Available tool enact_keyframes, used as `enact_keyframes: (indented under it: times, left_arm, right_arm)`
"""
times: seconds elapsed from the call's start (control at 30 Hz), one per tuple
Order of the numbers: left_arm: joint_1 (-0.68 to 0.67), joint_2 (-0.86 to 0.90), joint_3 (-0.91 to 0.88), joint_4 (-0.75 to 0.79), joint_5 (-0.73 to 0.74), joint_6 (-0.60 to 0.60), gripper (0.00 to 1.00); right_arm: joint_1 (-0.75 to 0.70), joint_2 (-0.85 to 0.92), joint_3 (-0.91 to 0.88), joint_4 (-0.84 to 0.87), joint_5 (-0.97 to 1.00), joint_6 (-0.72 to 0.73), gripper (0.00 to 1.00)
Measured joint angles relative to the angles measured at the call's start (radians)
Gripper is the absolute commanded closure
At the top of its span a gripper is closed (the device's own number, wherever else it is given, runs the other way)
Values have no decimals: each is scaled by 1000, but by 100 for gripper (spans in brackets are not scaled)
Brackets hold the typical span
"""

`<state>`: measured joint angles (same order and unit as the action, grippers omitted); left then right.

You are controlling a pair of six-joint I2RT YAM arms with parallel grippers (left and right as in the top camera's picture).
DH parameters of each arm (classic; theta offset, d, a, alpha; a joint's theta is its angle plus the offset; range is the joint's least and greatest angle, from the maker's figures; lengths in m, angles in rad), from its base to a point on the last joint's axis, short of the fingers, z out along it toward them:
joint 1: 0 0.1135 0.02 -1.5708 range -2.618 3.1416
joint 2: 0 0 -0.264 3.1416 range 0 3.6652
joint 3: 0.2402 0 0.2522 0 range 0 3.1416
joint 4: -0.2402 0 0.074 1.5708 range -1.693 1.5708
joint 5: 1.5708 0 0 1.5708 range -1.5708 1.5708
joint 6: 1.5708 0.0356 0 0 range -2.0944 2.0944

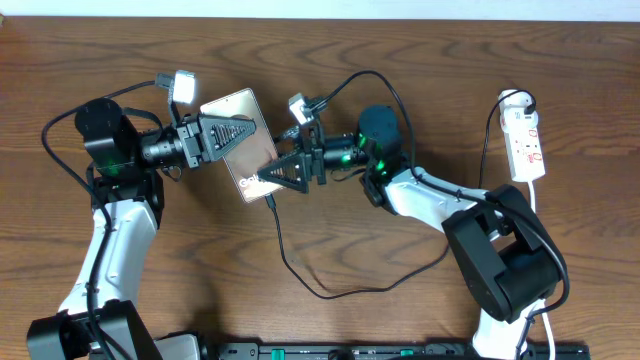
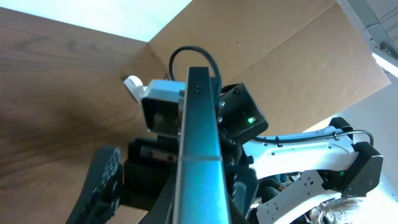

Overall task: Plug charger to phone and switch on socket
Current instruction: 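Release the plug and raise the right gripper away from the phone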

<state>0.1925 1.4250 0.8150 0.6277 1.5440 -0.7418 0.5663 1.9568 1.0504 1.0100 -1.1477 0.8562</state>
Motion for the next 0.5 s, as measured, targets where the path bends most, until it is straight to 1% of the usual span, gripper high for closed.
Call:
enact_keyframes:
  times: [0.2,0.33,0.5]
  left_arm:
    - [1,0,-2,0,0,15,93]
    - [26,0,-27,1,3,32,93]
    - [96,0,-86,0,3,40,93]
  right_arm:
    - [-34,0,1,165,-2,102,1]
    - [-59,0,2,253,-7,179,1]
    - [-92,0,3,263,-8,229,1]
